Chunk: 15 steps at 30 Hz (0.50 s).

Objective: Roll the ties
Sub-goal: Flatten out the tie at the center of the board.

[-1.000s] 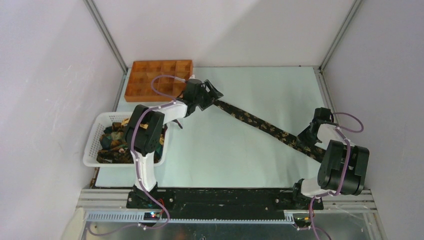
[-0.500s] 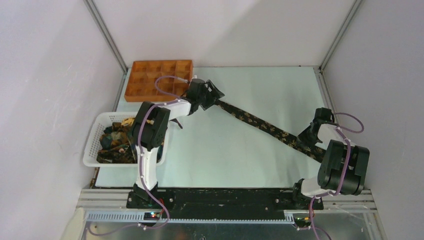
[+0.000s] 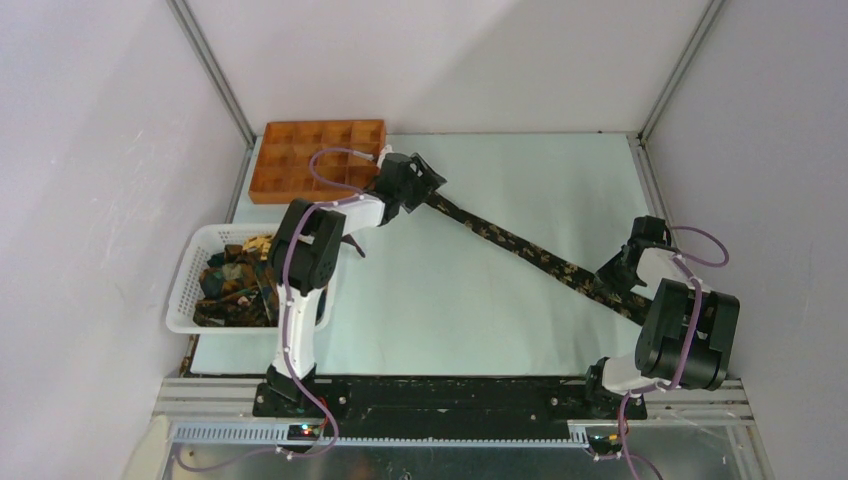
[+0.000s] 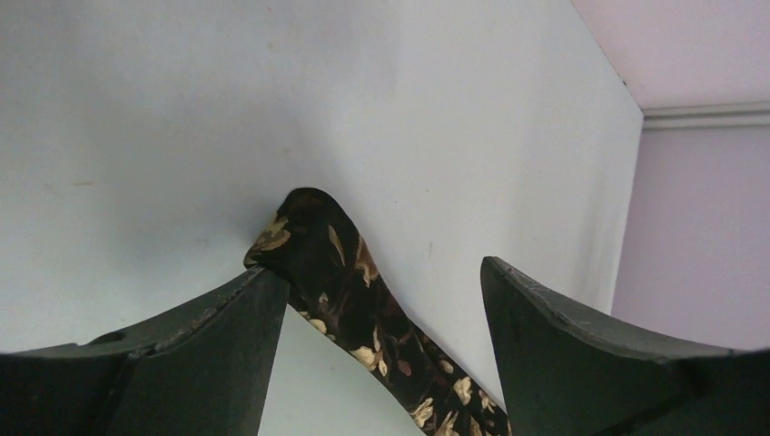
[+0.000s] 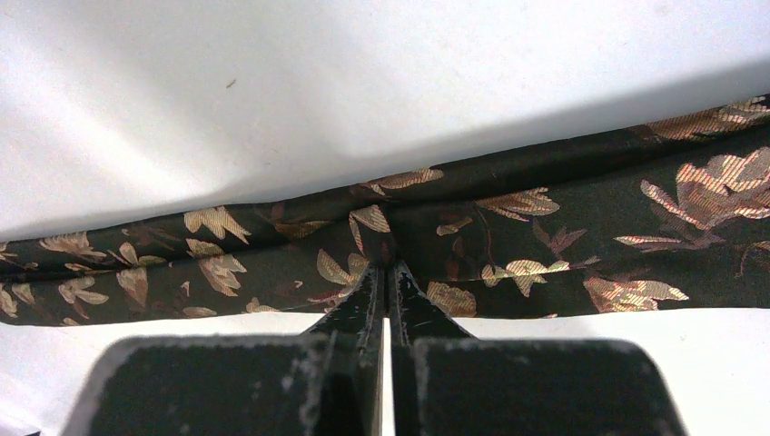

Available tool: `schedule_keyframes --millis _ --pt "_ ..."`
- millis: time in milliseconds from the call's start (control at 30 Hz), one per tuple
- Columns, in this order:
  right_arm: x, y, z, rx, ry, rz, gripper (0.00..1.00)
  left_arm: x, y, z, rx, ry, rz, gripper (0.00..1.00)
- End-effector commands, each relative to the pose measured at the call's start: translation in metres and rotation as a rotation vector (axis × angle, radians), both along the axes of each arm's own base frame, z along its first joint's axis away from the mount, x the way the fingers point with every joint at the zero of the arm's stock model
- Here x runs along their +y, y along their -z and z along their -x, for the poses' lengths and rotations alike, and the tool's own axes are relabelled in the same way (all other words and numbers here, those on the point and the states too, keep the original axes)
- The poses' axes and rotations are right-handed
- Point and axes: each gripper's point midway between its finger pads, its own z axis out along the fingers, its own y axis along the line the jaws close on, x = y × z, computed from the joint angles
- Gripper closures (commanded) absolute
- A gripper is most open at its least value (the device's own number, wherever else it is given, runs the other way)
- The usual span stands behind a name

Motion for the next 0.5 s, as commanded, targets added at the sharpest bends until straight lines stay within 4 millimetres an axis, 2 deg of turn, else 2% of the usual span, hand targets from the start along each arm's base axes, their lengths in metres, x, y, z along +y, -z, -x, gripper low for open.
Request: schedule_keyframes --millis 0,233,467 --pt "-0.013 0.012 -0.003 0.007 0.013 0.051 1.0 0.016 -0.017 -0.025 -0.071 -0.083 -0.05 0.17" --pt "-0.013 0.012 -0.002 0.005 0.012 0.051 1.0 0.025 -0.016 -0.035 -0.087 -0.105 -0.136 0.17" --pt "-0.014 0.012 -0.002 0.006 0.014 0.05 1.0 0.023 -0.01 -0.041 -0.085 -0.101 -0.141 0.17"
